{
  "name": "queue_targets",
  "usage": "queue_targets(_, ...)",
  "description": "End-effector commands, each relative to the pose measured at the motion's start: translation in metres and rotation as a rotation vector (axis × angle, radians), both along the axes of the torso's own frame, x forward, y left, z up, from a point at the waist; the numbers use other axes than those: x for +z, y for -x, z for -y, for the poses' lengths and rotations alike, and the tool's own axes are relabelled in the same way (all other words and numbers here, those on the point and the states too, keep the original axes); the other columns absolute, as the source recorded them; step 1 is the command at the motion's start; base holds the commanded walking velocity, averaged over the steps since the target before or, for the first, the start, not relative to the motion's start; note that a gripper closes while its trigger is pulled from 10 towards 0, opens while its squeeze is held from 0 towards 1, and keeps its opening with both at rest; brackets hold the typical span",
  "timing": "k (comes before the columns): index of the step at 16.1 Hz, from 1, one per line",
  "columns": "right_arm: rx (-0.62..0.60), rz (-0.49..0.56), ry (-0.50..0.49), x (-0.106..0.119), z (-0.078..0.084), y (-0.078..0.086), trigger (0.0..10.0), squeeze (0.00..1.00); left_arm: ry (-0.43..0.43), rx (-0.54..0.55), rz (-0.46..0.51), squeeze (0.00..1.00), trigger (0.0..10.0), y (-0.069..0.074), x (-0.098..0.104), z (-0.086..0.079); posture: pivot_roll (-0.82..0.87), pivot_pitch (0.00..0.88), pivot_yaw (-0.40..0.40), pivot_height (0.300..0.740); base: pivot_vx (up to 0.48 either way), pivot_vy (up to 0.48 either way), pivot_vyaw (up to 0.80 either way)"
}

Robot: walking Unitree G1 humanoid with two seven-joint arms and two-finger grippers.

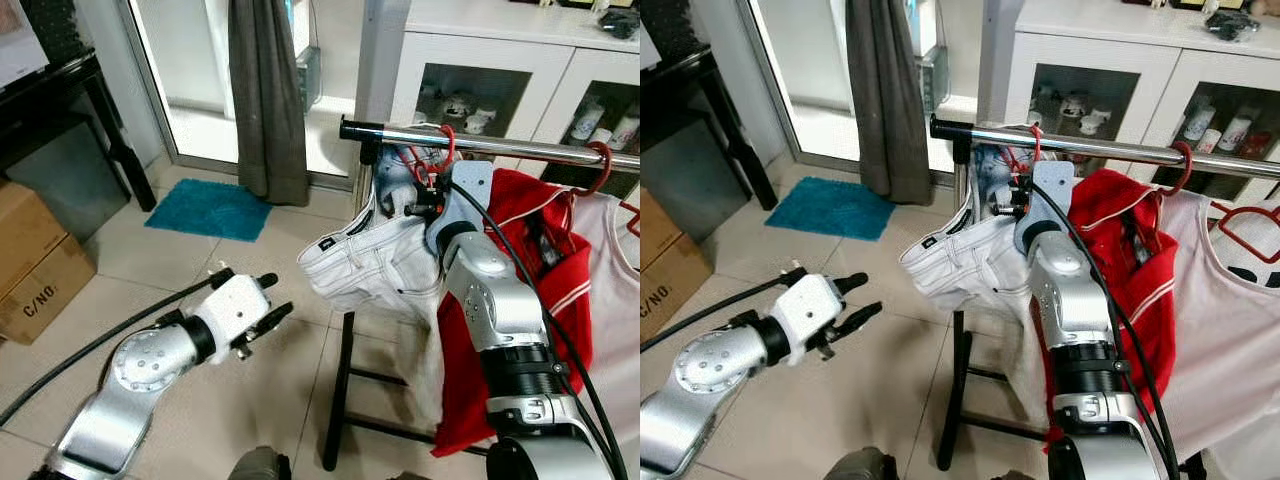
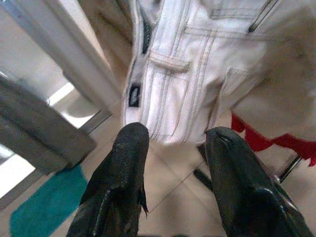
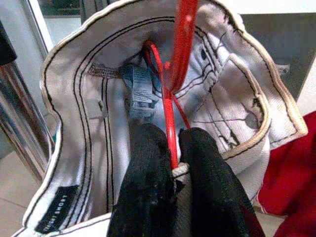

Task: Hang hanger

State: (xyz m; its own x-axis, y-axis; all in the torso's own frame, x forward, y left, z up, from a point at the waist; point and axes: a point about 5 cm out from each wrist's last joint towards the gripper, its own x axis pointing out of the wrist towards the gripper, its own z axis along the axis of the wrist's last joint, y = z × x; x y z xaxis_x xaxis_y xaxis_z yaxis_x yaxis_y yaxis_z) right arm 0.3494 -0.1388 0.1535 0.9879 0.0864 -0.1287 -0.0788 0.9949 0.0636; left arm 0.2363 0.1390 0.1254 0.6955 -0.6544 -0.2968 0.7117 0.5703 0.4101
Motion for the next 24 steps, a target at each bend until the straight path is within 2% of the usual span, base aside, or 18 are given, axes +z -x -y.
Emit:
queue_targets(1, 0.03, -0.049, 0.008, -0.006, -0.008, 0.0, 10.0, 0.0, 0.082, -0.053, 0.0, 0.0, 10.0, 0.009, 0.005, 0.032, 0.04, 0.0, 0.022, 0.705, 0.0, 0.0, 0.0)
queue_targets(2, 0.033, -0.047, 0.004, -0.007, -0.008, 0.0, 10.0, 0.0, 0.119, -0.06, -0.009, 0.0, 10.0, 0.012, 0.004, 0.045, 0.04, 0.0, 0.022, 0.705, 0.0, 0.0, 0.0)
queue_targets(3, 0.048, -0.035, -0.006, -0.006, -0.009, 0.002, 10.0, 0.45, 0.159, -0.075, -0.01, 0.0, 10.0, 0.019, 0.001, 0.066, 0.04, 0.0, 0.024, 0.705, 0.0, 0.0, 0.0)
queue_targets(4, 0.052, -0.027, -0.009, -0.005, -0.01, 0.002, 10.0, 0.81, 0.183, -0.08, -0.012, 0.0, 10.0, 0.023, 0.0, 0.077, 0.04, 0.0, 0.024, 0.705, 0.0, 0.0, 0.0)
queue_targets(5, 0.061, -0.01, -0.012, -0.004, -0.01, 0.004, 10.0, 1.0, 0.242, -0.091, -0.025, 0.0, 10.0, 0.032, -0.001, 0.103, 0.04, 0.0, 0.024, 0.705, 0.0, 0.0, 0.0)
queue_targets(6, 0.076, 0.007, -0.02, -0.002, -0.01, 0.005, 10.0, 1.0, 0.278, -0.1, -0.042, 0.0, 10.0, 0.045, -0.003, 0.139, 0.04, 0.0, 0.025, 0.705, 0.0, 0.0, 0.0)
queue_targets(7, 0.089, 0.026, -0.025, 0.0, -0.01, 0.006, 10.0, 1.0, 0.286, -0.106, -0.063, 0.0, 10.0, 0.063, -0.005, 0.191, 0.04, 0.0, 0.025, 0.705, 0.0, 0.0, 0.0)
queue_targets(8, 0.105, 0.036, -0.032, 0.001, -0.011, 0.007, 10.0, 1.0, 0.311, -0.059, -0.083, 0.0, 10.0, 0.043, -0.002, 0.155, 0.03, 0.0, 0.026, 0.705, 0.0, 0.0, 0.0)
queue_targets(9, 0.125, 0.056, -0.022, 0.003, -0.011, 0.007, 10.0, 1.0, 0.328, 0.007, -0.059, 0.0, 10.0, 0.011, 0.013, 0.075, 0.03, 0.0, 0.024, 0.705, 0.0, 0.0, 0.0)
queue_targets(11, 0.147, 0.082, -0.009, 0.006, -0.012, 0.009, 10.0, 1.0, 0.309, 0.103, -0.008, 0.0, 10.0, -0.011, 0.025, 0.007, 0.03, 0.0, 0.017, 0.705, 0.0, 0.0, 0.0)
queue_targets(12, 0.173, 0.093, -0.018, 0.007, -0.014, 0.011, 10.0, 1.0, 0.297, 0.164, -0.009, 0.0, 10.0, -0.017, 0.022, -0.019, 0.03, 0.0, 0.01, 0.705, 0.0, 0.0, 0.0)
queue_targets(13, 0.217, 0.108, -0.01, 0.007, -0.016, 0.015, 10.0, 1.0, 0.293, 0.262, -0.023, 0.0, 10.0, -0.023, 0.017, -0.058, 0.03, 0.0, -0.005, 0.705, 0.0, 0.0, 0.0)
queue_targets(14, 0.26, 0.118, -0.02, 0.008, -0.018, 0.018, 10.0, 1.0, 0.295, 0.313, -0.039, 0.0, 10.0, -0.024, 0.015, -0.081, 0.03, 0.0, -0.02, 0.705, 0.0, 0.0, 0.0)
queue_targets(16, 0.294, 0.127, -0.014, 0.008, -0.018, 0.022, 10.0, 1.0, 0.306, 0.321, -0.076, 0.0, 10.0, -0.022, 0.012, -0.093, 0.04, 0.0, -0.039, 0.705, 0.0, 0.0, 0.0)
queue_targets(18, 0.293, 0.138, -0.006, 0.008, -0.016, 0.022, 10.0, 1.0, 0.318, 0.307, -0.084, 0.0, 10.0, -0.023, 0.01, -0.095, 0.04, 0.0, -0.041, 0.705, 0.0, 0.0, 0.0)
queue_targets(20, 0.289, 0.15, -0.009, 0.01, -0.014, 0.025, 10.0, 1.0, 0.366, 0.221, -0.083, 0.0, 10.0, -0.025, 0.012, -0.081, 0.04, 0.0, -0.035, 0.705, 0.0, 0.0, 0.0)
queue_targets(23, 0.274, 0.162, -0.006, 0.01, -0.01, 0.029, 10.0, 1.0, 0.444, 0.013, -0.106, 0.0, 10.0, -0.023, 0.017, -0.051, 0.02, 0.0, -0.017, 0.705, 0.0, 0.0, 0.0)
queue_targets(24, 0.267, 0.166, -0.008, 0.011, -0.009, 0.029, 10.0, 1.0, 0.449, 0.0, -0.1, 0.0, 10.0, -0.026, 0.02, -0.048, 0.02, 0.0, -0.01, 0.705, 0.0, 0.0, 0.0)
